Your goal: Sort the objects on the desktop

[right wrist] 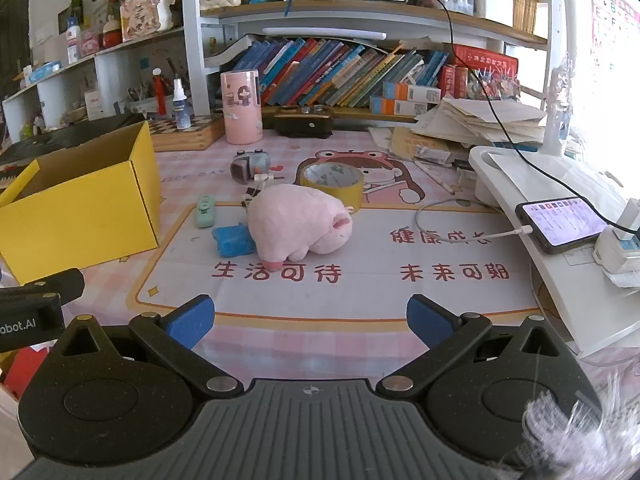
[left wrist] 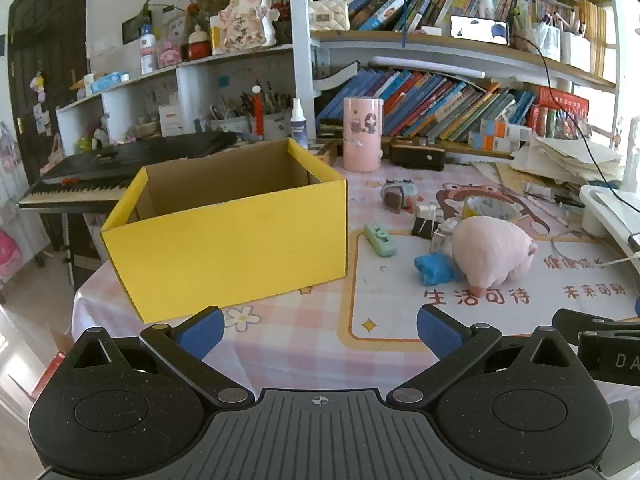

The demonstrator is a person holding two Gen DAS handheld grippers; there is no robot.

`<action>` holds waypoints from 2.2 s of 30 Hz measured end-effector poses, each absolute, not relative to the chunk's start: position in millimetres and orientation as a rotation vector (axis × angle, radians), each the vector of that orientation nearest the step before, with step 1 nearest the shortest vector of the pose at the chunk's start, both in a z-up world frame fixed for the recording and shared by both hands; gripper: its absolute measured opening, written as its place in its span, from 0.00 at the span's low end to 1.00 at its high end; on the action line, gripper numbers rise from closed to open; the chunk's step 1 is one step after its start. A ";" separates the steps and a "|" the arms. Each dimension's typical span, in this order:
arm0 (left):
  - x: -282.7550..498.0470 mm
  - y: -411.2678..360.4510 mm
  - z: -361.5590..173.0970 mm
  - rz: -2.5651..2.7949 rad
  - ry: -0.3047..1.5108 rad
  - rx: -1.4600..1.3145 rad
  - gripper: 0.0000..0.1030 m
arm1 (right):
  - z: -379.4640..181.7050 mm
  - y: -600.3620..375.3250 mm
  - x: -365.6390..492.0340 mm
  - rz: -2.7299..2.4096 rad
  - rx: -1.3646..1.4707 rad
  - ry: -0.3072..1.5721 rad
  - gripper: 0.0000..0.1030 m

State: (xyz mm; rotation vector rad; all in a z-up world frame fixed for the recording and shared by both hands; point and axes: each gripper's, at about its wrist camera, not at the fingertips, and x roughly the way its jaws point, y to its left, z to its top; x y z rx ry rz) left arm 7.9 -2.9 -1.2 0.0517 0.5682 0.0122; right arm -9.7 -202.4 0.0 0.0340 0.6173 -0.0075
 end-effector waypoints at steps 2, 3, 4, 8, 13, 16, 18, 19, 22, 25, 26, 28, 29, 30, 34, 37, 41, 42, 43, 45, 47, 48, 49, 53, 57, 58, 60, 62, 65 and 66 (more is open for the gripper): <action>8.1 -3.5 -1.5 0.009 0.570 0.054 1.00 | -0.1 -200.9 -9.4 -0.009 0.034 0.619 1.00; 8.8 -4.1 -1.7 0.007 0.572 0.055 1.00 | -0.2 -200.4 -9.3 -0.009 0.034 0.620 1.00; 9.2 -4.2 -1.7 0.005 0.573 0.055 1.00 | -0.5 -202.7 -6.7 -0.009 0.034 0.621 1.00; 11.5 -5.0 -2.1 0.003 0.579 0.055 1.00 | -2.0 -202.7 -2.5 -0.010 0.035 0.622 1.00; 13.1 -6.2 -2.3 0.013 0.584 0.055 1.00 | -3.2 -203.4 -0.3 -0.010 0.039 0.625 1.00; 13.6 -7.4 -2.0 0.008 0.583 0.061 1.00 | -2.8 -206.8 -0.6 -0.005 0.042 0.624 1.00; 13.9 -7.3 -1.9 0.005 0.583 0.062 1.00 | -3.1 -205.9 -0.4 0.001 0.037 0.619 1.00; 14.0 -7.3 -2.2 0.005 0.584 0.062 1.00 | -3.0 -205.1 -0.3 0.004 0.034 0.618 1.00; 14.8 -6.4 -2.6 0.004 0.587 0.062 1.00 | -3.0 -204.3 0.1 0.008 0.033 0.617 1.00; 15.6 -5.5 -2.5 0.010 0.591 0.057 1.00 | -3.4 -203.9 0.4 0.004 0.037 0.621 1.00; 15.7 -5.1 -2.5 0.011 0.591 0.056 1.00 | -3.6 -203.9 0.3 0.003 0.038 0.622 1.00; 16.4 -4.7 -2.4 0.013 0.593 0.054 1.00 | -3.7 -203.0 0.1 0.002 0.040 0.623 1.00; 16.5 -4.3 -2.4 0.014 0.595 0.053 1.00 | -3.5 -202.8 0.3 0.003 0.039 0.624 1.00; 16.6 -4.2 -2.4 0.014 0.595 0.052 1.00 | -3.6 -202.7 0.6 0.004 0.039 0.625 1.00; 15.8 -3.0 -2.1 -0.003 0.592 0.042 1.00 | -3.2 -201.2 -0.1 0.008 0.035 0.624 1.00; 14.6 -1.7 -0.9 -0.023 0.580 0.031 1.00 | -3.0 -200.9 -0.1 0.009 0.036 0.624 1.00; 14.9 -1.0 -0.8 -0.029 0.579 0.029 1.00 | -1.9 -199.8 0.4 0.018 0.043 0.623 1.00; 15.5 -0.7 -1.1 -0.029 0.581 0.027 1.00 | -1.9 -199.8 0.3 0.018 0.043 0.623 1.00; 15.9 -0.2 -1.4 -0.029 0.583 0.024 1.00 | -2.0 -199.7 0.3 0.017 0.043 0.623 1.00; 16.6 0.8 -2.1 -0.031 0.587 0.019 1.00 | -2.2 -199.9 0.3 0.016 0.043 0.623 1.00; 16.4 1.2 -2.3 -0.032 0.587 0.017 1.00 | -2.3 -199.5 0.2 0.015 0.043 0.624 1.00; 16.5 1.1 -2.4 -0.031 0.587 0.018 1.00 | -2.2 -199.5 0.5 0.014 0.043 0.625 1.00; 16.5 1.0 -2.4 -0.030 0.588 0.019 1.00 | -2.2 -199.6 0.6 0.015 0.044 0.626 1.00; 17.4 1.4 -3.8 -0.030 0.592 0.019 1.00 | -2.6 -199.3 0.6 0.015 0.044 0.627 1.00; 17.6 2.8 -4.7 -0.036 0.597 0.012 1.00 | -3.4 -198.9 0.8 0.016 0.045 0.628 1.00; 17.6 3.2 -5.2 -0.039 0.598 0.010 1.00 | -4.0 -198.4 0.8 0.017 0.045 0.629 1.00; 17.8 3.5 -5.5 -0.042 0.600 0.008 1.00 | -4.9 -197.0 1.2 0.019 0.042 0.631 1.00; 17.6 3.6 -5.4 -0.044 0.600 0.007 1.00 | -5.4 -195.7 1.0 0.021 0.039 0.631 1.00; 17.7 4.4 -4.9 -0.043 0.601 0.006 1.00 | -4.8 -195.1 0.9 0.023 0.037 0.632 1.00; 17.7 4.4 -4.9 -0.043 0.601 0.006 1.00 | -5.0 -195.1 0.6 0.023 0.037 0.632 1.00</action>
